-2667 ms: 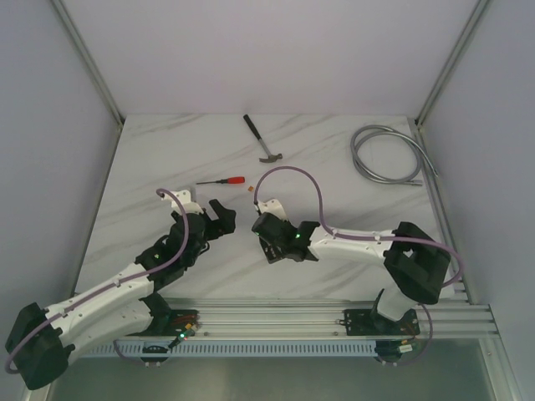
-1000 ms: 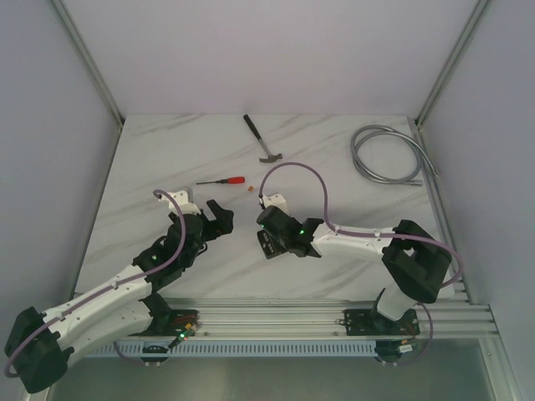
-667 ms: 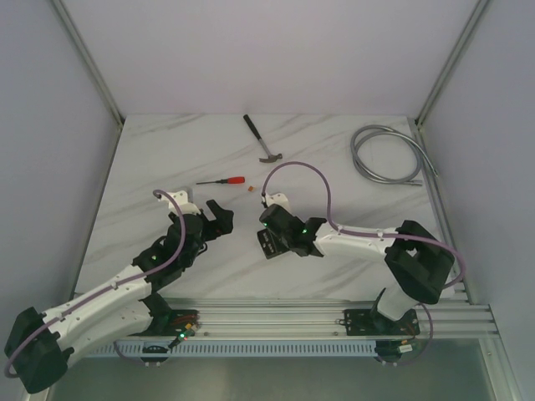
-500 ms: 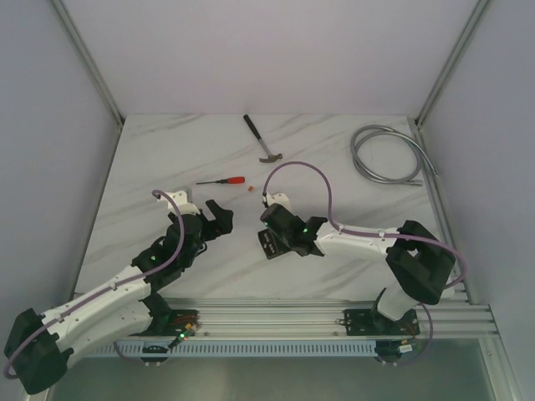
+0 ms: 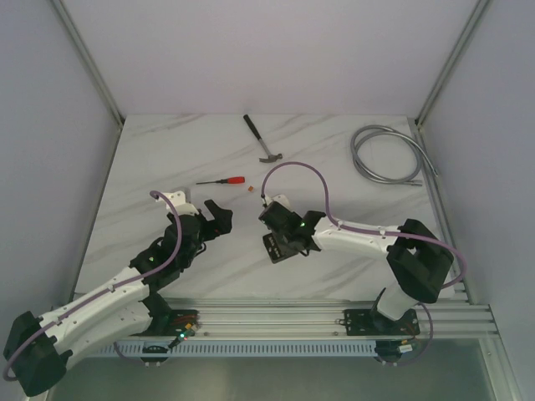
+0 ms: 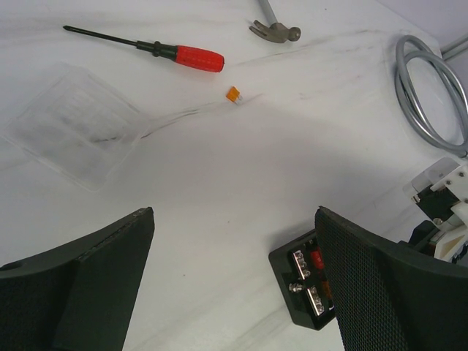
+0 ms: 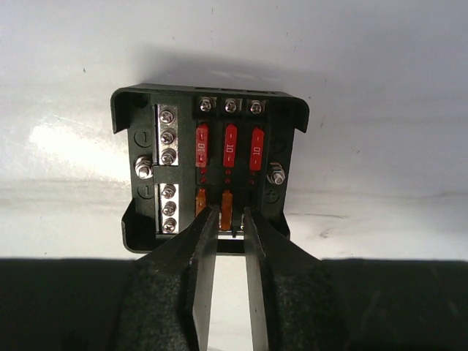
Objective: Snap on the fuse box
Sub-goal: Install the fuse at the fuse box base.
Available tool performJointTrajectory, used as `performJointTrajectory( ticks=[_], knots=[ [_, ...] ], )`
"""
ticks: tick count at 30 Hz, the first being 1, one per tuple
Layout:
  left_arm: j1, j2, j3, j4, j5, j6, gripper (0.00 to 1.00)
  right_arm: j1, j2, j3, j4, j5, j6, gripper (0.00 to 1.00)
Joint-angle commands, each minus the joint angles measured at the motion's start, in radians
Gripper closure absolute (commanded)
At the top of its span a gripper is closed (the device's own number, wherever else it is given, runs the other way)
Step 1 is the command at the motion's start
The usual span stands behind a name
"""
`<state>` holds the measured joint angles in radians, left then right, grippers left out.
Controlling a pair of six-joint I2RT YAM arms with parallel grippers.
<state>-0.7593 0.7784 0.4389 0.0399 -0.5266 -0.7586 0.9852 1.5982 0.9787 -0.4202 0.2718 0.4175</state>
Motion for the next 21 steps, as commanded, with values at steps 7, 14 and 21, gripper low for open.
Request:
performJointTrajectory(
  ticks=[7, 14, 21],
  knots=[
    [0.004, -0.014, -0.007, -0.013, -0.002, 0.012, 0.00, -0.009, -0.030, 0.052, -0.051, -0.028, 0.000, 0.70],
    [0.005, -0.005, -0.003, -0.013, 0.002, 0.014, 0.00, -0.025, -0.007, 0.057, -0.051, -0.036, -0.002, 0.80],
    [0.004, -0.004, -0.003, -0.014, 0.002, 0.013, 0.00, -0.029, 0.011, 0.053, -0.048, -0.056, -0.003, 0.92]
  ],
)
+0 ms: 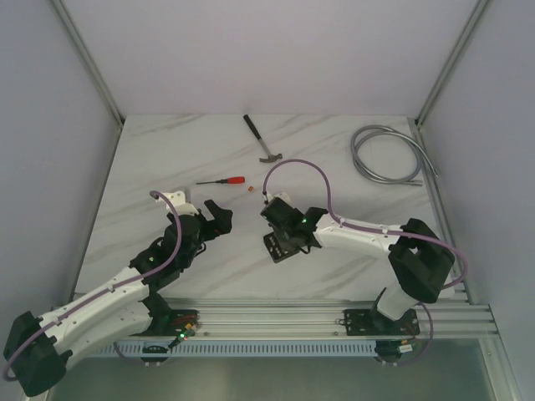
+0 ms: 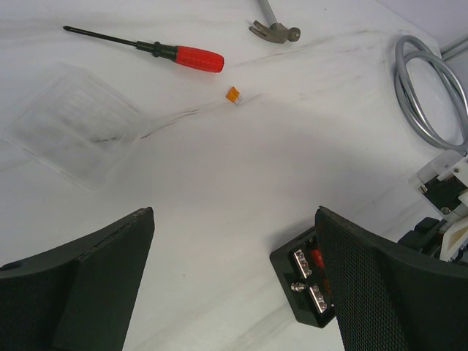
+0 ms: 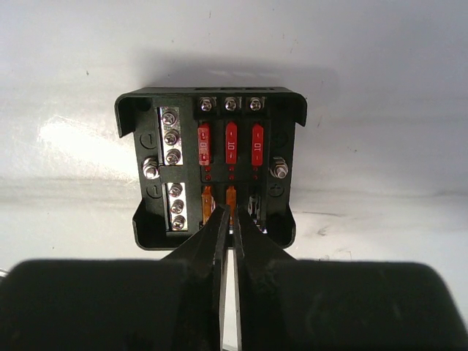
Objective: Snap on the fuse box
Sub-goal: Install the fuse at the fuse box base.
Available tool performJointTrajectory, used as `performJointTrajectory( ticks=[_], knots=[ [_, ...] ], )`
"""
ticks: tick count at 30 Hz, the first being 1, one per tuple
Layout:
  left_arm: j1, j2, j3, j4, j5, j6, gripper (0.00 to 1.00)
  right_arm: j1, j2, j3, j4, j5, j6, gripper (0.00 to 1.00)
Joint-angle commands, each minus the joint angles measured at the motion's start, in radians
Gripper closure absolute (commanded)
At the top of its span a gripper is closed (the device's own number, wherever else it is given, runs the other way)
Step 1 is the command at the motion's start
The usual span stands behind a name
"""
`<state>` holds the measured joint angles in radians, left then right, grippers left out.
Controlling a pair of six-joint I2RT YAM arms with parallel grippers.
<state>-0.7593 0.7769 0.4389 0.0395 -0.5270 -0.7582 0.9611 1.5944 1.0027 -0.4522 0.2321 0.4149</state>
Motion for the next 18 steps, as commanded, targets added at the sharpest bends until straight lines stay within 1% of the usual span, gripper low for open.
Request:
performJointTrajectory(
  ticks=[1, 3, 8, 13, 18],
  knots=[
    [0.004, -0.003, -0.003, -0.012, 0.002, 0.013, 0.00, -0.005, 0.021, 0.026, -0.017, -0.020, -0.001, 0.94],
    [0.005, -0.004, -0.003, -0.014, 0.002, 0.015, 0.00, -0.007, 0.034, 0.024, -0.027, -0.025, 0.000, 1.00],
    [0.004, -0.009, -0.005, -0.014, 0.002, 0.017, 0.00, -0.007, 0.082, -0.005, -0.070, -0.028, 0.007, 1.00],
    [0.006, -0.016, -0.008, -0.015, -0.003, 0.019, 0.00, -0.016, 0.108, -0.093, -0.097, -0.021, 0.020, 1.00],
    [0.006, -0.015, -0.009, -0.014, -0.001, 0.018, 0.00, -0.050, 0.125, -0.168, -0.098, -0.021, 0.030, 1.00]
  ],
)
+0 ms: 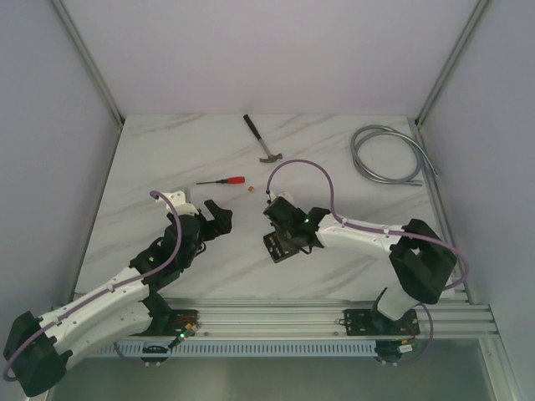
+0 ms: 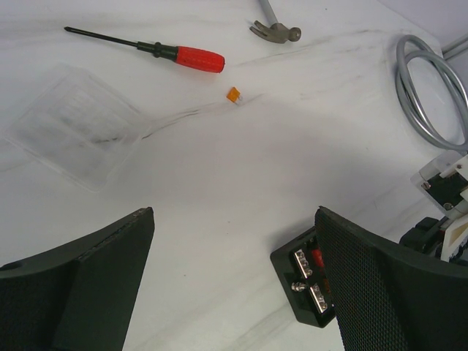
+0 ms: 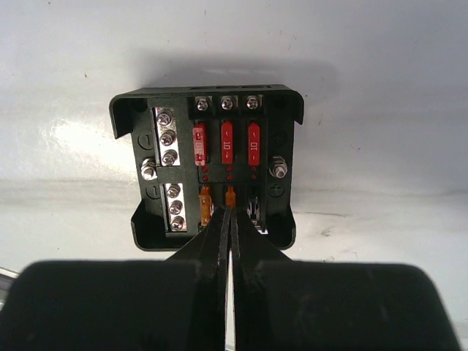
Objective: Snap on the fuse box
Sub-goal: Install the fuse at the fuse box base.
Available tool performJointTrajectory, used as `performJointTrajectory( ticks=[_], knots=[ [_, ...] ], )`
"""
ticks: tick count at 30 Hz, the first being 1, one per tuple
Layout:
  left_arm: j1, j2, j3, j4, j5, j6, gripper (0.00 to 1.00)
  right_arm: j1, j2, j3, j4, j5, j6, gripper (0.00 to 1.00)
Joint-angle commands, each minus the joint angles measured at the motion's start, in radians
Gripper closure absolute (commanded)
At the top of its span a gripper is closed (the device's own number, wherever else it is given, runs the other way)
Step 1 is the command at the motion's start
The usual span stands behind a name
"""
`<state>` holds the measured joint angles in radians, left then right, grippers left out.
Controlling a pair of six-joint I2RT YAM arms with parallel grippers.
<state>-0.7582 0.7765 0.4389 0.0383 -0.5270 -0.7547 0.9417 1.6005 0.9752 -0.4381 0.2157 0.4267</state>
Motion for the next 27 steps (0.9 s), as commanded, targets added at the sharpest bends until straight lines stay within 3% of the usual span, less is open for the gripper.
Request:
performJointTrajectory(
  ticks=[1, 15, 22, 27],
  knots=[
    [0.005, -0.014, -0.010, -0.013, -0.002, 0.013, 0.00, -0.032, 0.126, -0.140, -0.110, -0.006, 0.015, 1.00],
    [0.005, -0.026, -0.014, -0.016, -0.002, 0.017, 0.00, -0.031, 0.354, -0.085, -0.114, 0.022, 0.000, 1.00],
    [0.007, -0.026, -0.014, -0.018, -0.008, 0.016, 0.00, 0.014, 0.172, -0.015, -0.097, 0.008, -0.029, 1.00],
    [0.008, -0.039, -0.015, -0.025, -0.013, 0.016, 0.00, 0.022, 0.017, 0.082, -0.086, 0.063, -0.045, 0.84]
  ],
)
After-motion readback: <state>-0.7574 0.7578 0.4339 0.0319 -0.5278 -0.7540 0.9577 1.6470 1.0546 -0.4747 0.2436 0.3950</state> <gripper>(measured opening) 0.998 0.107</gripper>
